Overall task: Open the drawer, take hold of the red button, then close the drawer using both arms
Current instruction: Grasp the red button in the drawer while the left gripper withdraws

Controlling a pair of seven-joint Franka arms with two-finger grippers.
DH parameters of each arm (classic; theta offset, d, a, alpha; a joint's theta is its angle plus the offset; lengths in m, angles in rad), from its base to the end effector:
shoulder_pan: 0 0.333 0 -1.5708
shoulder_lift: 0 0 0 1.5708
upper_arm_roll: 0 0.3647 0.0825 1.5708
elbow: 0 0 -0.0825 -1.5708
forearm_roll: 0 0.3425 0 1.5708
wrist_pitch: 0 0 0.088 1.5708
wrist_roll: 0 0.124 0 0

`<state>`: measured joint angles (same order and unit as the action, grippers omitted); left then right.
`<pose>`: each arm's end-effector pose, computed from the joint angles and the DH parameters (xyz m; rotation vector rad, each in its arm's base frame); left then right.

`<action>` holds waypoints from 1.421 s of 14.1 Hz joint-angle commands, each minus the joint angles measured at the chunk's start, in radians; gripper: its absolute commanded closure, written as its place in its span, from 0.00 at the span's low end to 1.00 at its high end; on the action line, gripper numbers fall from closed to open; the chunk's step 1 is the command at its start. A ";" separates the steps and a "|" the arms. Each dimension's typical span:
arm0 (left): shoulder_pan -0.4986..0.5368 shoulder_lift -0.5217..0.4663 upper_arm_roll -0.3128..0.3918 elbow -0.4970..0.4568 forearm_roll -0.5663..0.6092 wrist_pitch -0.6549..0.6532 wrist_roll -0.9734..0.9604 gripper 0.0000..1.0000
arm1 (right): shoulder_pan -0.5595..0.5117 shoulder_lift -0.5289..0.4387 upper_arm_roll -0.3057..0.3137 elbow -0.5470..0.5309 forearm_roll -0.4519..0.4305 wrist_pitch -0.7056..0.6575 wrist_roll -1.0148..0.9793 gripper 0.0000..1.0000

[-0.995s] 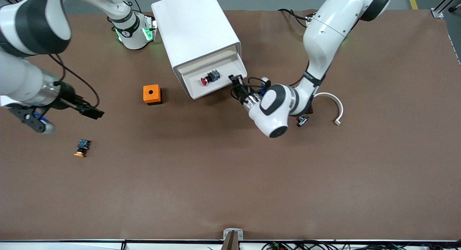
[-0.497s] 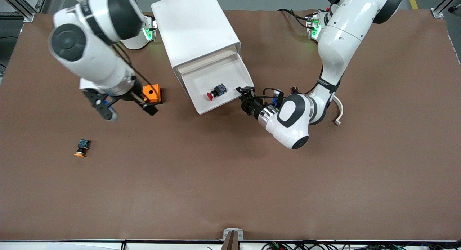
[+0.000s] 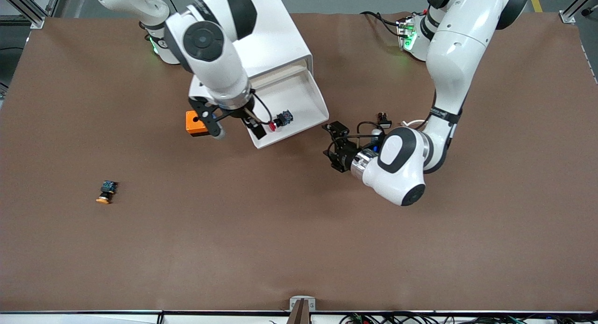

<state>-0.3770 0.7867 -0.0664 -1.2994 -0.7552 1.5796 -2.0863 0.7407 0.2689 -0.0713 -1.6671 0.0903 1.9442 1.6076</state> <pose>0.5925 -0.3609 0.3179 -1.5745 -2.1184 1.2709 0.4746 0.3910 0.4947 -2.7481 1.4449 0.0862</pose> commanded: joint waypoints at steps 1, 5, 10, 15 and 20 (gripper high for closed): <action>-0.005 -0.017 0.063 0.048 0.060 0.005 0.035 0.00 | 0.068 0.015 -0.013 -0.085 -0.058 0.111 0.113 0.00; -0.014 -0.053 0.131 0.084 0.115 0.023 0.173 0.00 | 0.132 0.090 -0.013 -0.086 -0.089 0.148 0.218 0.00; -0.009 -0.081 0.138 0.080 0.155 0.089 0.495 0.00 | 0.169 0.118 -0.011 -0.088 -0.087 0.142 0.259 0.00; -0.100 -0.080 0.129 0.074 0.396 0.125 0.705 0.00 | 0.174 0.127 -0.010 -0.088 -0.081 0.139 0.259 0.28; -0.189 -0.067 0.112 0.013 0.470 0.266 0.828 0.00 | 0.171 0.125 -0.010 -0.085 -0.072 0.136 0.245 1.00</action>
<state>-0.5404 0.7244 0.0528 -1.2454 -0.3075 1.7887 -1.3216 0.9013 0.3977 -0.0735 -1.7527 0.0174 2.0842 1.8455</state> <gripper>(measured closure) 0.000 0.441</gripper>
